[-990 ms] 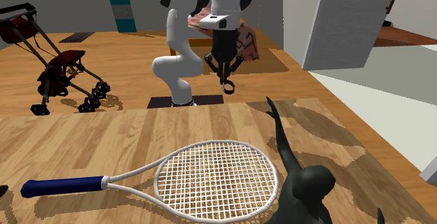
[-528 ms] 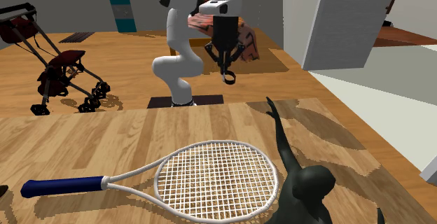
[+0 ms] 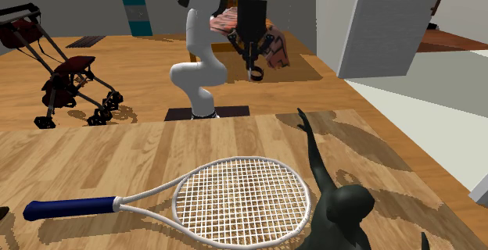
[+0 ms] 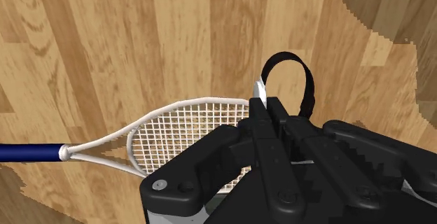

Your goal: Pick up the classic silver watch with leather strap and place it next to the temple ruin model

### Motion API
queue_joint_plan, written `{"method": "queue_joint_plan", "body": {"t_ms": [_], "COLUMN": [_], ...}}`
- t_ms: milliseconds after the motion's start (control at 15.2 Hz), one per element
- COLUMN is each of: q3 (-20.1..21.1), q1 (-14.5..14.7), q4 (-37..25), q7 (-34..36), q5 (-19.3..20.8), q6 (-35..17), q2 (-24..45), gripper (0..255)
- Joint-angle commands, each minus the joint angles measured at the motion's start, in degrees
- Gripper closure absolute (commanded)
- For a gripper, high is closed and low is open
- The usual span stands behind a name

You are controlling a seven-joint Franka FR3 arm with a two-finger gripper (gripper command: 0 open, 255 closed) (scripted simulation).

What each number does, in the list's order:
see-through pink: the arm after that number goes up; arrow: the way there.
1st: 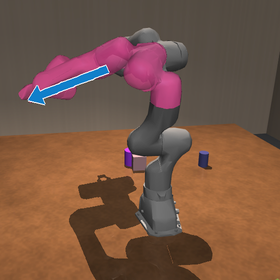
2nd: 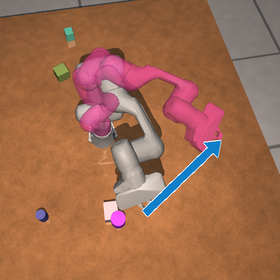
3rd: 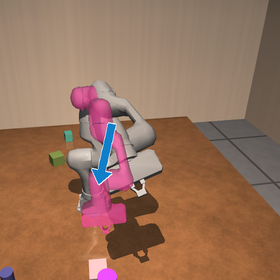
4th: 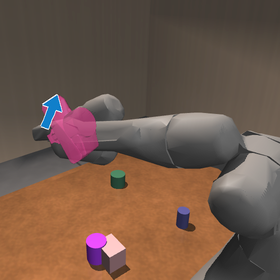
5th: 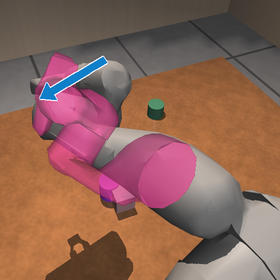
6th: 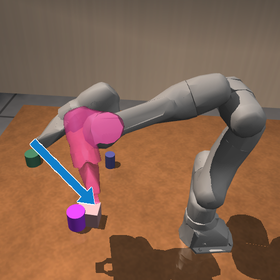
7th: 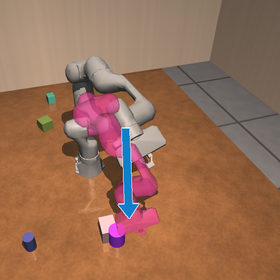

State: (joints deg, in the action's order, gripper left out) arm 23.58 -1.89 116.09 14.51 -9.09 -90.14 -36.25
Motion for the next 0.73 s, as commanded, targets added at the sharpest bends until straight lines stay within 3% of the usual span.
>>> {"method": "queue_joint_plan", "body": {"t_ms": [0,660], "q3": [0.0,-12.2], "q1": [-0.2,-2.9], "q4": [-2.2,1.4], "q7": [0.1,-13.9], "q5": [0.3,5.0], "q6": [1.5,0.0], "q2": [0.8,-0.3], "gripper": [255,255]}}
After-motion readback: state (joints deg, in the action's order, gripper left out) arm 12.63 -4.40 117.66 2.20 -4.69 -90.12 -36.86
